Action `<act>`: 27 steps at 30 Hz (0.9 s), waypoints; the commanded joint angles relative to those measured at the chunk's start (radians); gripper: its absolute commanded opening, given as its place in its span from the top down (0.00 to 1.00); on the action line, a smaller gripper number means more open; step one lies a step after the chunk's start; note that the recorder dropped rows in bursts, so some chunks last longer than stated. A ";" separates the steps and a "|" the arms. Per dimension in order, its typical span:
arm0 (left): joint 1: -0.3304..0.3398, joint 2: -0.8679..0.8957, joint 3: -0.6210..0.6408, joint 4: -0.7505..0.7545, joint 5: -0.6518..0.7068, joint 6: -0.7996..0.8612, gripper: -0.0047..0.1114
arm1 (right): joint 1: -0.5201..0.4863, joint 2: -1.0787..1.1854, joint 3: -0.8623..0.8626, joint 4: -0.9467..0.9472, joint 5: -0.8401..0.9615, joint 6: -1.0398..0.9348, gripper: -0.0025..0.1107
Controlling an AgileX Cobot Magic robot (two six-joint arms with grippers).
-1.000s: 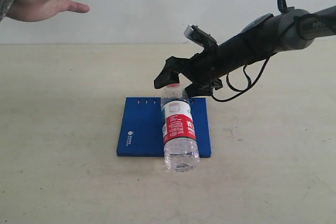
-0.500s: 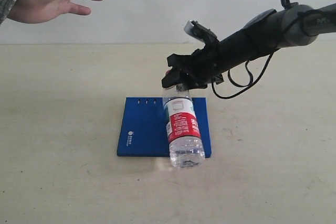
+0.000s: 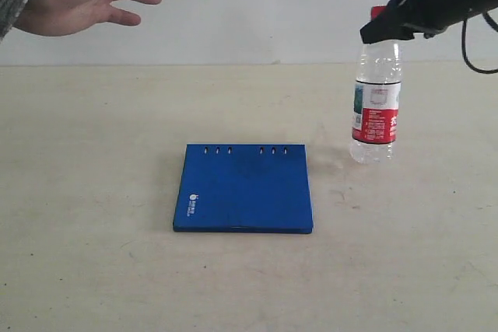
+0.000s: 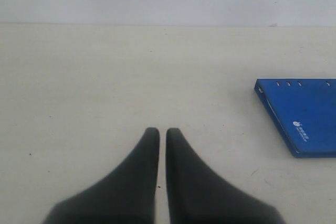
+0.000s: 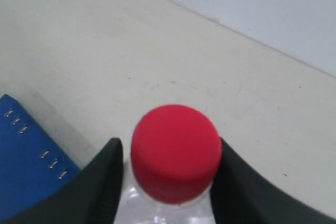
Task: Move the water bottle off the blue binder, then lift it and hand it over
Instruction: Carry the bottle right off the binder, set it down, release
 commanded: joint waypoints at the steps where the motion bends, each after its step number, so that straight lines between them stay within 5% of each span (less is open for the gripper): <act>1: -0.003 -0.002 0.003 -0.011 -0.004 0.004 0.92 | -0.053 -0.016 -0.006 -0.011 -0.003 -0.006 0.98; 4: -0.003 -0.002 0.003 -0.011 -0.004 0.003 0.92 | -0.051 -0.016 -0.006 -0.069 0.016 -0.015 0.97; 6: -0.003 -0.002 0.003 -0.011 -0.004 0.003 0.92 | -0.051 -0.014 -0.006 -0.082 0.068 -0.042 0.86; 9: -0.003 -0.002 0.003 -0.011 -0.004 0.003 0.92 | -0.051 -0.016 -0.006 -0.079 0.094 -0.040 0.51; 10: -0.003 -0.002 0.003 -0.011 -0.004 0.003 0.92 | -0.051 -0.022 -0.006 -0.080 0.098 -0.040 0.46; 21: -0.003 -0.002 0.003 -0.011 -0.004 0.003 0.92 | -0.051 -0.265 -0.105 -0.080 0.082 0.004 0.44; 27: -0.003 -0.002 0.003 -0.011 -0.004 0.003 0.92 | -0.051 -0.417 -0.155 -0.019 0.356 0.213 0.44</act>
